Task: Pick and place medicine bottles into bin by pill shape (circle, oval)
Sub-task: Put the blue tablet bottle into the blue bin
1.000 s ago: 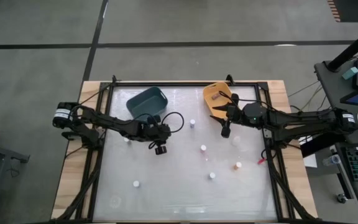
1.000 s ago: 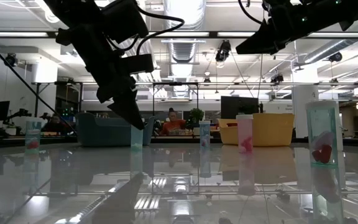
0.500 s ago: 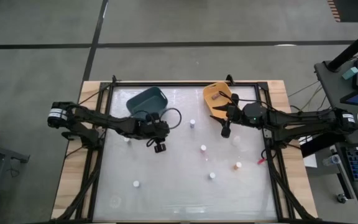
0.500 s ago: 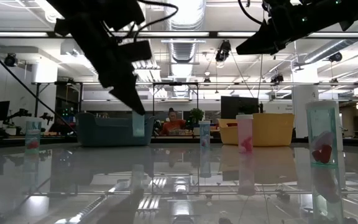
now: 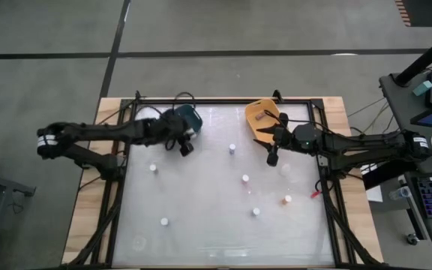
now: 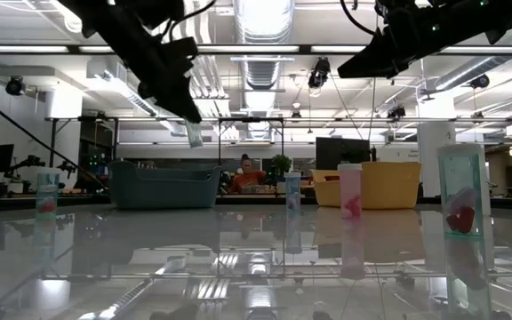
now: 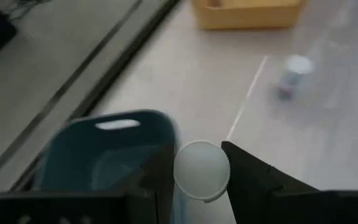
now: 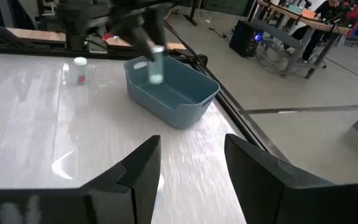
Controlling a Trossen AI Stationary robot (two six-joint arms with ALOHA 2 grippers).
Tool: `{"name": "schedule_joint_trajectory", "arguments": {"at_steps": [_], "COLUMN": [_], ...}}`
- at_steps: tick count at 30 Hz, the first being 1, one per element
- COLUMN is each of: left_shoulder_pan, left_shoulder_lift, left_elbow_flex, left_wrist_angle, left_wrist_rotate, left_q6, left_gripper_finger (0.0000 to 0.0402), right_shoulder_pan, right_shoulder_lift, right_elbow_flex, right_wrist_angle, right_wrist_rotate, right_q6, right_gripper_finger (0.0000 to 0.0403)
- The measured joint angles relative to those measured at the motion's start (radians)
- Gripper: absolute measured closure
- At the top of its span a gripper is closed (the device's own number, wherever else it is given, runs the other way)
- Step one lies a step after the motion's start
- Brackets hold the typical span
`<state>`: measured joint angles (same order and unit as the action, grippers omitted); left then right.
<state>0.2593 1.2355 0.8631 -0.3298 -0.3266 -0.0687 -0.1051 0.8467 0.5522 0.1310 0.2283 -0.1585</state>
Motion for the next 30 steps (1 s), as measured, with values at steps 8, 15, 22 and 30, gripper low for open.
{"name": "schedule_joint_trajectory", "arguments": {"at_steps": [8, 15, 22, 30], "left_shoulder_pan": [0.187, 0.293, 0.333, 0.369], "left_shoulder_lift": [0.031, 0.112, 0.214, 0.302], "left_elbow_flex": [0.0, 0.0, 0.027, 0.033], "left_wrist_angle": [0.015, 0.089, 0.124, 0.167], "left_wrist_rotate": [0.038, 0.115, 0.133, 0.133], "left_q6": [0.005, 0.006, 0.023, 0.024], "left_gripper_finger": [0.03, 0.03, 0.03, 0.03], "right_shoulder_pan": [0.0, 0.0, 0.0, 0.0], "right_shoulder_lift": [0.0, 0.0, 0.0, 0.0], "right_elbow_flex": [0.0, 0.0, 0.0, 0.0], "right_wrist_angle": [0.0, 0.0, 0.0, 0.0], "right_wrist_rotate": [0.001, 0.001, 0.001, 0.001], "right_q6": [-0.002, -0.003, -0.011, -0.012], "right_gripper_finger": [0.0232, 0.0232, 0.0232, 0.0232]}}
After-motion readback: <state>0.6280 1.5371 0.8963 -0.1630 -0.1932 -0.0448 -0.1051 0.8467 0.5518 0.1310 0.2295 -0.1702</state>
